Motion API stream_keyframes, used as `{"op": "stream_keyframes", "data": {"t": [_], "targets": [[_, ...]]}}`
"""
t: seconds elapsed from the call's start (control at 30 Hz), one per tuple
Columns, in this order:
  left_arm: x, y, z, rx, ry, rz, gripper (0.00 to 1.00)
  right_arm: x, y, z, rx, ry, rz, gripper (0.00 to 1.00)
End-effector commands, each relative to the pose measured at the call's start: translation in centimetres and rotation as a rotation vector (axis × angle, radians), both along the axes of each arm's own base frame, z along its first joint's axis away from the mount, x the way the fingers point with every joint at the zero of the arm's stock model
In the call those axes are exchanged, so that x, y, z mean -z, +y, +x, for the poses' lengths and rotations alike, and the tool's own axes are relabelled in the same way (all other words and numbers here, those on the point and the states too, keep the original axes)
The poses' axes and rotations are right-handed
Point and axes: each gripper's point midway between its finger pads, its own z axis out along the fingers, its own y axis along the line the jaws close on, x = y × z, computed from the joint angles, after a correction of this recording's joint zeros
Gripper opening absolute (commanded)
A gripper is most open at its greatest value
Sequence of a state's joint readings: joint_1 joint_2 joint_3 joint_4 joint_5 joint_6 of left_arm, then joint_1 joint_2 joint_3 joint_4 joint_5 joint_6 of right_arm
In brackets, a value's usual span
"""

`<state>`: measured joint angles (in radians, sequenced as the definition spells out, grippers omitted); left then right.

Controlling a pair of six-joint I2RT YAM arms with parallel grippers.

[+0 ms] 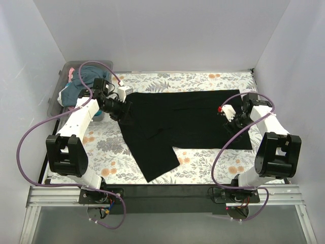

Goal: Fold and stack the t-shirts
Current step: Fold the tshirt

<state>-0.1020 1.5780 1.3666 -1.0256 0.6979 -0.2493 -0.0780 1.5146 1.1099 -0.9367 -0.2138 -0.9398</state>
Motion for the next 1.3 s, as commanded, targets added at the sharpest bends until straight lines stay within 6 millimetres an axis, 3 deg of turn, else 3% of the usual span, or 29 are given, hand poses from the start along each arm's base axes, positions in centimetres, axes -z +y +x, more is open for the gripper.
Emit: {"op": "stream_keyframes", "data": {"t": [0.0,0.33,0.47,0.63,0.93,1.27], "targets": [[-0.6,0.1,-1.3,0.025,-0.042,0.019,0.62,0.3,-2.3,-0.6,-0.042,0.006,-0.075,0.64],[1.0,-0.5,-2.8,0.060,-0.017,-0.014,0.62,2.5,-7.0,-1.9,-0.064,0.029,-0.192,0.60],[0.6,-1.1,-2.3,0.073,-0.019,-0.047,0.62,2.6,-8.8,-0.9,-0.065,0.049,-0.222,0.61],[0.2,-1.4,-1.2,0.081,-0.031,-0.062,0.62,3.0,-10.5,-1.9,-0.088,0.114,-0.276,0.61],[2.1,-1.4,-0.6,0.099,0.006,-0.054,0.62,4.1,-10.9,-2.7,-0.089,0.163,-0.284,0.61],[3.0,-1.3,-0.5,0.084,0.023,-0.041,0.62,4.6,-10.3,-2.9,-0.080,0.139,-0.264,0.61]]}}
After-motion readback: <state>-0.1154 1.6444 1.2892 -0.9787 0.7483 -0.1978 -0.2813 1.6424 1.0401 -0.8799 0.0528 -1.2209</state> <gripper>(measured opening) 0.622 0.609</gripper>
